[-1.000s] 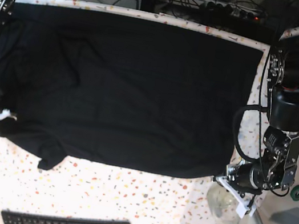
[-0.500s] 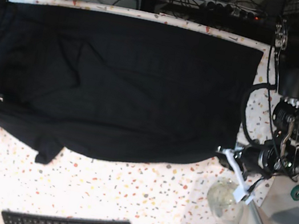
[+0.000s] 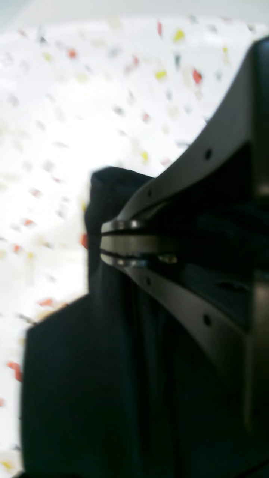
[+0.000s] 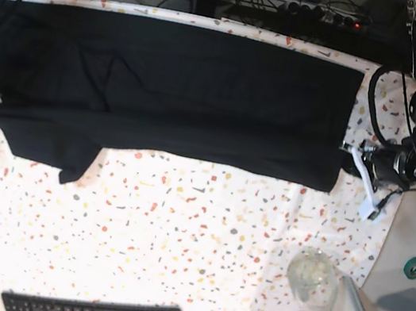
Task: Layout the t-shirt on the table in an organized manner, then fold the t-shirt properly
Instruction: 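Lay the folded edge down with both grippers, aligning it with the collar edge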
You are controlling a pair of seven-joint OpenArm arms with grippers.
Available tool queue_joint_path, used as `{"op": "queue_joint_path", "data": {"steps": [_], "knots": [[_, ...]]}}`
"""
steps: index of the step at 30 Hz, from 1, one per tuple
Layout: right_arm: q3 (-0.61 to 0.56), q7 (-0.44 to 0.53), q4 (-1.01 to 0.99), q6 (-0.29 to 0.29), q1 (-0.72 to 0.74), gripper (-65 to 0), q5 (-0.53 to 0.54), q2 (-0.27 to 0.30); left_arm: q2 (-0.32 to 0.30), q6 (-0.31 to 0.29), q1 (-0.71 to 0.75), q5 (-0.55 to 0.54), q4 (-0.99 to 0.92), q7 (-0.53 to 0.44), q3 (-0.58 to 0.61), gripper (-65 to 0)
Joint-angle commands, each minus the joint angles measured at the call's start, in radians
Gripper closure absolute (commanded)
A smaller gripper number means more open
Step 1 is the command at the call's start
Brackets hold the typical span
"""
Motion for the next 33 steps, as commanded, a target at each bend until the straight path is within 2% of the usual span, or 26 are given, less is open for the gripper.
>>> {"op": "queue_joint_path", "data": {"steps": [1,10,22,26,29,31,33], "knots": [[0.007,0.017,0.020,-0.009,0.003,0.0,0.003,0.025,-0.018,-0.006,-0.008,-0.004,0.023,-0.010,-0.007,0.0],[0.008,0.017,0.020,-0.009,-0.072,0.0,0.003,0.010,-0.012,-0.018,0.127,0.003,0.116,-0.015,-0.013,0.0],[0.008,0.017,0.020,-0.016,-0.088,0.0,0.003,-0.004,-0.011,-0.012,0.164,0.005,0.113,-0.019,-0.012,0.0],[0.047,-0.067,0.051,-0.011,-0.089,0.0,0.003,-0.005,-0.011,-0.012,0.163,0.005,0.115,-0.019,-0.013,0.0],[0.148,-0.099,0.146,-0.008,-0.091,-18.3,0.003,-0.059,-0.017,-0.012,0.164,0.005,0.119,-0.019,-0.015,0.0],[0.203,-0.121,0.241,-0.008,-0.114,-24.8,0.002,-0.087,-0.017,-0.010,0.164,0.005,0.121,-0.019,-0.033,-16.3],[0.206,-0.159,0.335,-0.008,-0.137,-24.9,0.002,-0.102,-0.011,-0.010,0.167,0.003,0.144,-0.019,-0.113,-32.9]]}}
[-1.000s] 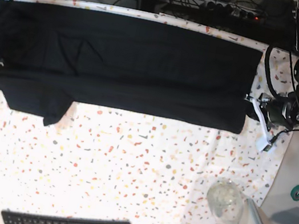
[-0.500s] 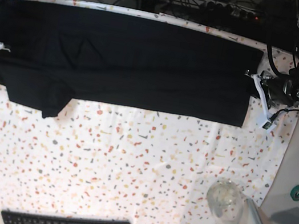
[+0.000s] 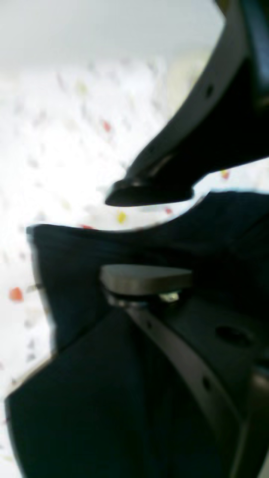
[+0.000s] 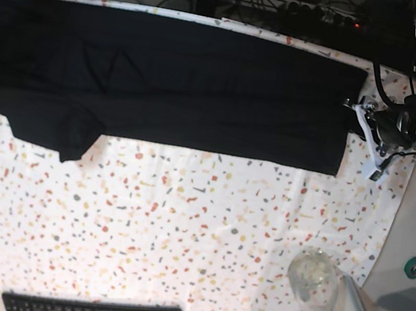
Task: Layout the t-shirt on the table in an organized manner, then fold the t-shirt properly
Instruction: 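Lay the folded edge down with both grippers, aligning it with the collar edge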
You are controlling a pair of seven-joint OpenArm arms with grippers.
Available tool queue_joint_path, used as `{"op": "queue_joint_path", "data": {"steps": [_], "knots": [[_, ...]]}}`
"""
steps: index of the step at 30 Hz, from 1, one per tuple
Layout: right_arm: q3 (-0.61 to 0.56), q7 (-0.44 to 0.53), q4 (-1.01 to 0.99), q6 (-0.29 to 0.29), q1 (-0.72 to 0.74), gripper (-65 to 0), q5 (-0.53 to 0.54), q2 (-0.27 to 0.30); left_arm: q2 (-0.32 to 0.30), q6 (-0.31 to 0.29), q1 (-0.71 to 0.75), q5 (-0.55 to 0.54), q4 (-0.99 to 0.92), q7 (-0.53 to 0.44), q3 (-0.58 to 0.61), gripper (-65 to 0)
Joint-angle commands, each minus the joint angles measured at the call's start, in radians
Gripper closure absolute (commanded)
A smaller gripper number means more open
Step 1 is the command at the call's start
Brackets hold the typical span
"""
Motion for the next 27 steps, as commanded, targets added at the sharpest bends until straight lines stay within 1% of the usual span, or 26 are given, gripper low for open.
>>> {"op": "queue_joint_path", "data": {"steps": [1,2,3,4,5,6,7,8,9,10,11,12,15,18,21,24,26,27], "knots": [[0.004,-0.001,0.052,0.000,0.003,-24.9,0.011,0.007,-0.021,0.008,-0.004,-0.003,0.047,-0.013,-0.063,-39.5],[0.004,-0.013,0.083,0.000,-0.001,-24.9,0.011,-0.002,-0.016,0.006,0.005,-0.006,0.076,-0.013,-0.103,-45.1],[0.003,-0.018,0.095,0.000,-0.001,-24.9,0.011,-0.005,-0.006,0.005,0.007,-0.006,0.104,-0.013,-0.133,-48.7],[0.001,-0.018,0.094,0.000,0.000,-24.9,0.011,-0.005,0.010,0.005,0.007,-0.006,0.130,-0.013,-0.159,-50.8],[-0.009,-0.015,0.077,0.000,0.014,-24.9,0.011,-0.005,0.027,0.003,0.007,-0.006,0.153,-0.013,-0.181,-51.3],[-0.026,-0.013,0.048,0.000,0.040,-24.5,0.010,-0.002,0.045,0.003,0.004,-0.006,0.164,-0.013,-0.181,-50.0],[-0.043,-0.013,0.003,0.000,0.068,-22.4,0.010,0.015,0.062,0.003,-0.010,-0.006,0.167,-0.015,-0.166,-46.9],[-0.060,-0.012,-0.055,0.000,0.092,-18.2,0.010,0.032,0.083,0.002,-0.024,0.003,0.159,-0.015,-0.136,-41.5],[-0.074,-0.009,-0.106,0.000,0.118,-12.9,0.010,0.044,0.097,0.002,-0.033,0.012,0.139,-0.018,-0.106,-34.2],[-0.083,0.003,-0.158,0.000,0.148,-6.2,0.010,0.055,0.109,0.002,-0.042,0.026,0.116,-0.031,-0.078,-24.8],[-0.088,0.020,-0.206,0.000,0.174,0.0,0.010,0.064,0.120,0.005,-0.049,0.043,0.093,-0.061,-0.052,-13.5],[-0.085,0.040,-0.258,0.000,0.198,0.0,0.010,0.071,0.129,0.006,-0.052,0.071,0.061,-0.105,-0.021,0.0],[-0.088,0.083,-0.410,-0.008,0.253,0.0,0.008,0.107,0.155,0.006,-0.056,0.170,-0.053,-0.220,0.040,0.0],[-0.089,0.126,-0.549,-0.010,0.287,0.0,0.008,0.148,0.163,0.006,-0.059,0.239,-0.137,-0.268,0.069,0.0],[-0.086,0.186,-0.678,-0.011,0.309,0.0,0.008,0.183,0.165,0.006,-0.058,0.250,-0.186,-0.306,0.069,0.0],[-0.086,0.206,-0.701,-0.043,0.304,0.0,0.008,0.194,0.162,0.006,-0.056,0.250,-0.195,-0.311,0.068,0.0],[-0.085,0.200,-0.674,-0.045,0.304,0.0,0.010,0.190,0.162,0.006,-0.058,0.247,-0.185,-0.306,0.068,0.0],[-0.085,0.192,-0.628,-0.045,0.299,0.0,0.013,0.185,0.162,0.006,-0.059,0.247,-0.174,-0.305,0.066,0.0]]}}
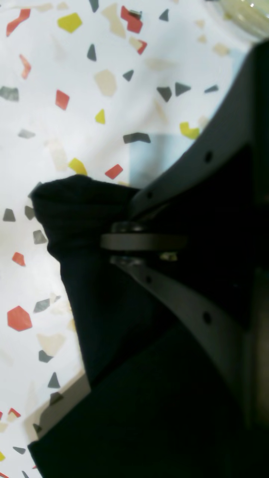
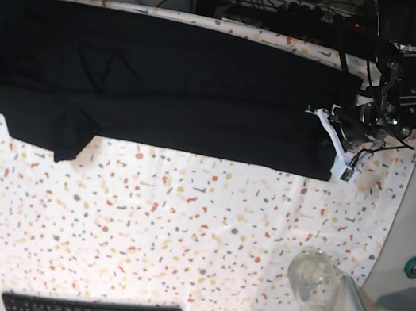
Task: Layout the t-shirt on the table in an organized manner, then fold the t-shirt properly
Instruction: 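Lay the folded edge down with both grippers, aligning it with the collar edge, then release the t-shirt and raise both grippers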
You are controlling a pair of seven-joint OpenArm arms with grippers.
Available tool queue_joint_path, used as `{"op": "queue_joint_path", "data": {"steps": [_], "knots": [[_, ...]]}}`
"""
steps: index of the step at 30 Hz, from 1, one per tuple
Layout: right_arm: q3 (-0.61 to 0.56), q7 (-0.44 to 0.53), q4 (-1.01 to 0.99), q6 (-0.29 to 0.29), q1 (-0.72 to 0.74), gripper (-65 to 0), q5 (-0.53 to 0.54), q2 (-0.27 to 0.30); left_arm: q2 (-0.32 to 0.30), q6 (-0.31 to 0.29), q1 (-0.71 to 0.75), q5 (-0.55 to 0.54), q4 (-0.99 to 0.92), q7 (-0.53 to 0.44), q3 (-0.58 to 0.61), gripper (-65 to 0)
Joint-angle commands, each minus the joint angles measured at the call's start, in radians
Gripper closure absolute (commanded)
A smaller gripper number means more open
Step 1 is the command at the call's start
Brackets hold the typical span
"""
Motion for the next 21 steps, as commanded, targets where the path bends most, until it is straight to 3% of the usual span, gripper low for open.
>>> {"op": "queue_joint_path", "data": {"steps": [1,7,9,11,13,14,18,21], "knots": [[0.004,0.013,0.078,-0.001,0.012,0.0,0.017,0.012,-0.007,-0.002,-0.001,0.014,0.029,0.032,0.000,0.0],[-0.017,-0.113,0.540,0.000,-0.068,0.0,0.015,-0.132,0.005,-0.006,0.026,0.014,0.199,0.067,-0.092,0.0],[-0.077,-0.191,0.550,0.000,-0.033,-3.0,0.015,-0.135,0.011,-0.006,0.026,0.014,0.238,0.122,-0.128,0.0],[-0.138,-0.249,0.497,0.000,0.007,-23.0,0.015,-0.118,0.011,-0.008,0.030,0.014,0.262,0.156,-0.163,0.0],[-0.181,-0.243,0.418,0.003,0.043,-41.4,0.017,-0.115,0.008,-0.008,0.035,0.014,0.270,0.160,-0.206,0.0],[-0.197,-0.225,0.373,0.012,0.056,-44.4,0.017,-0.113,0.007,-0.011,0.035,0.014,0.262,0.160,-0.230,0.0],[-0.203,-0.180,0.243,0.049,0.112,-37.7,0.014,-0.110,-0.009,-0.092,0.047,0.014,0.239,0.165,-0.319,0.0],[-0.206,-0.174,0.187,0.049,0.131,-37.5,0.014,-0.110,-0.036,-0.155,0.053,0.014,0.209,0.165,-0.372,0.0]]}}
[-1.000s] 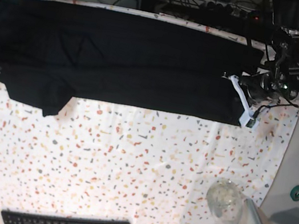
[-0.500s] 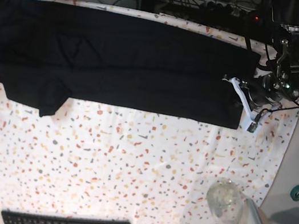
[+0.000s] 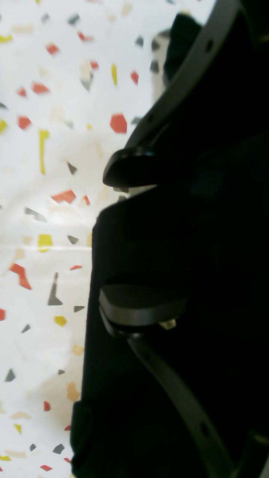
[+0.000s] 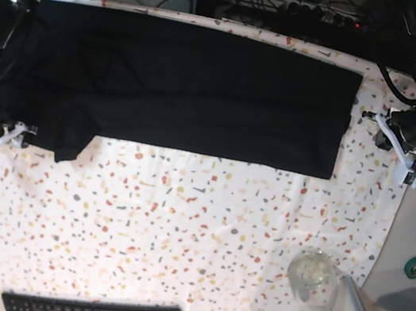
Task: Layout the t-shirt on the table in an organized manner, then fold the t-shirt properly
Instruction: 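Release the t-shirt and raise both grippers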
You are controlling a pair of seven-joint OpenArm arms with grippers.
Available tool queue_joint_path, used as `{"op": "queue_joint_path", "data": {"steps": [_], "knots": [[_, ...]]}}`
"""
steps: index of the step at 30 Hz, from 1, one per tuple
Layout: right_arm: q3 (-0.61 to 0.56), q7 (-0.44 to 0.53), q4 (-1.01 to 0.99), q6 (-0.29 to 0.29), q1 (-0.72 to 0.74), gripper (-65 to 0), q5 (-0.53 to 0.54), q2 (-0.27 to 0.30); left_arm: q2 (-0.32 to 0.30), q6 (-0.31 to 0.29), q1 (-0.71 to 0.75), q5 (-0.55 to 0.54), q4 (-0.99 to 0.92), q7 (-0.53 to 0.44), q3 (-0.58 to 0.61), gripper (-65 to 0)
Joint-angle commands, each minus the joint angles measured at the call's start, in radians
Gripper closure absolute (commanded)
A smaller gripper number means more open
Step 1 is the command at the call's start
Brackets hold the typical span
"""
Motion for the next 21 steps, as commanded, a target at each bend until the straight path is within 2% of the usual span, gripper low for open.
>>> {"op": "queue_joint_path", "data": {"steps": [1,12,14,18,21], "knots": [[0.000,0.027,-0.004,0.004,0.039,-37.4,0.014,0.019,-0.019,-0.007,-0.008,-0.012,0.002,-0.014,-0.024,0.0],[0.000,0.024,-0.121,0.004,0.082,-35.6,0.014,0.033,-0.028,-0.007,0.006,-0.011,-0.027,-0.018,-0.053,0.0],[0.000,0.020,-0.122,0.010,0.079,-27.5,0.014,0.033,-0.028,-0.007,0.006,-0.011,-0.033,-0.018,-0.053,0.0],[0.006,0.014,-0.119,0.012,0.076,0.0,0.014,0.033,-0.028,-0.007,0.012,-0.011,-0.032,-0.018,-0.054,0.0],[0.009,-0.019,-0.101,0.013,0.068,0.0,0.016,0.031,-0.042,-0.007,0.015,-0.011,-0.032,-0.018,-0.054,0.0]]}}
